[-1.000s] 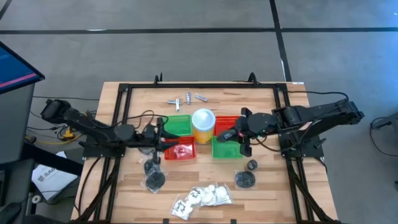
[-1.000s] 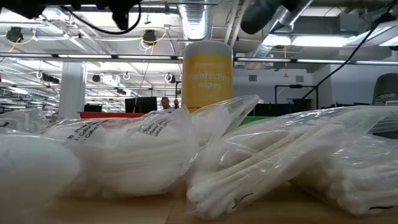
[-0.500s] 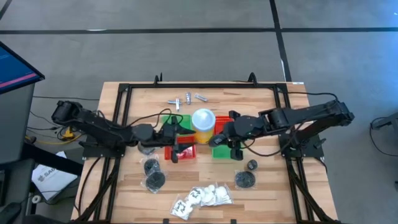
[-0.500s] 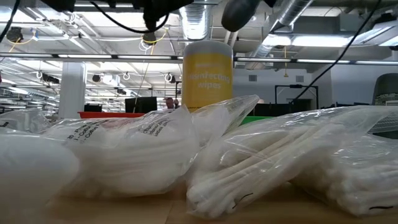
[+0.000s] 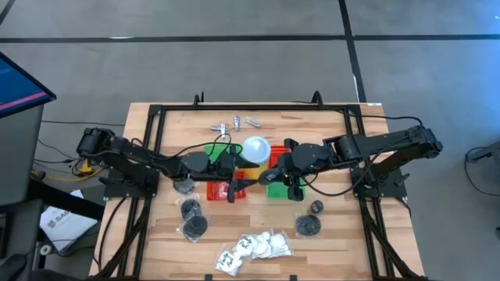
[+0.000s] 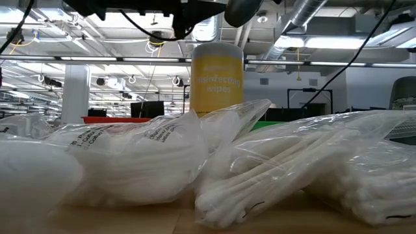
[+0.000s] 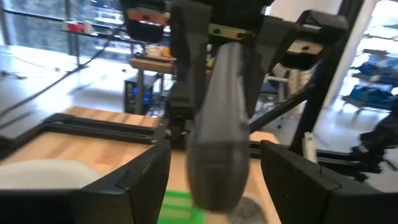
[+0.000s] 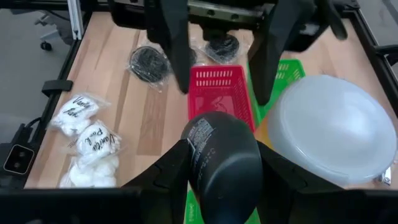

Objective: Pick & Place Travel size toiletries
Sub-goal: Put the black deodorant into the left green bin

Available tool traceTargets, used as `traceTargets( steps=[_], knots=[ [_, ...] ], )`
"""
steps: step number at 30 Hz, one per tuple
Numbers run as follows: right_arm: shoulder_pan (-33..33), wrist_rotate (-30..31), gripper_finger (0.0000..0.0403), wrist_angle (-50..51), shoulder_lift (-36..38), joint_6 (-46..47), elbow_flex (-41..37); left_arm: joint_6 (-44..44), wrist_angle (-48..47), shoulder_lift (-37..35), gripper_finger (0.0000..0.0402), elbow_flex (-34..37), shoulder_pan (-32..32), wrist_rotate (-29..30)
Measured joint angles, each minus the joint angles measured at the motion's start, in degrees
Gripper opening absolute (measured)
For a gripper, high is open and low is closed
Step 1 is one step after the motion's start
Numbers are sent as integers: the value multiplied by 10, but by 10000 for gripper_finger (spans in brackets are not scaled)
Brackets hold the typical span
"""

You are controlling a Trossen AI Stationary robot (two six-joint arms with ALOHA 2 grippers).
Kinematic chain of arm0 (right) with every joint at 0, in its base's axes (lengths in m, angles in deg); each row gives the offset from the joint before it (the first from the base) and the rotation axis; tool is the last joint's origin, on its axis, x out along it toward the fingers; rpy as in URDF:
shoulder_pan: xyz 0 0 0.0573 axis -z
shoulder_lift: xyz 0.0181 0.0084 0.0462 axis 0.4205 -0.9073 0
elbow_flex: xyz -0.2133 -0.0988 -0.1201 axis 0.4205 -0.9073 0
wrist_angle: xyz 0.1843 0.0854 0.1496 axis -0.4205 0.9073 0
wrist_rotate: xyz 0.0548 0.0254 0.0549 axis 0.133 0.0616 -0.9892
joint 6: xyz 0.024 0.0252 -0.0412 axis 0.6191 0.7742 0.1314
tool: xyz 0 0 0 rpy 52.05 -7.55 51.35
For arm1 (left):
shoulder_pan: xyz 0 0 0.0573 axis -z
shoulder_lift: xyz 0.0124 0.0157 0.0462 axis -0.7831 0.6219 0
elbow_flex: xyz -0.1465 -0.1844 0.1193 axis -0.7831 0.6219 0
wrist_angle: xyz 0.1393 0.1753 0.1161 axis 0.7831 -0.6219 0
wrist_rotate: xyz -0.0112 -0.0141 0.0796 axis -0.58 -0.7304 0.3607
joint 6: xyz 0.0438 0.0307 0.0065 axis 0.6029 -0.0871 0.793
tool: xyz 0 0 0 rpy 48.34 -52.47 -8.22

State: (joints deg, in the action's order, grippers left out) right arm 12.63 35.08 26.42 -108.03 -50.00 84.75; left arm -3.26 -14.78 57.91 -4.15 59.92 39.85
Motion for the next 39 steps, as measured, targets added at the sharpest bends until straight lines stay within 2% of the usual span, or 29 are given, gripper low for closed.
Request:
traceTargets(
  steps=[8,18,22,27,39],
  knots=[
    [0,0,124,-8,0,-12,0,-7,-1,53,240,-47,-9,-46],
    [0,0,124,-12,0,-14,0,-16,0,88,237,-72,-21,-51],
    [0,0,124,-12,0,-17,0,-26,0,88,229,-72,-21,-59],
    [0,-1,124,-13,0,-17,0,-22,-2,85,188,-72,-21,-69],
    [1,-1,158,-13,0,-19,0,-24,-2,85,188,-72,-20,-71]
  ],
)
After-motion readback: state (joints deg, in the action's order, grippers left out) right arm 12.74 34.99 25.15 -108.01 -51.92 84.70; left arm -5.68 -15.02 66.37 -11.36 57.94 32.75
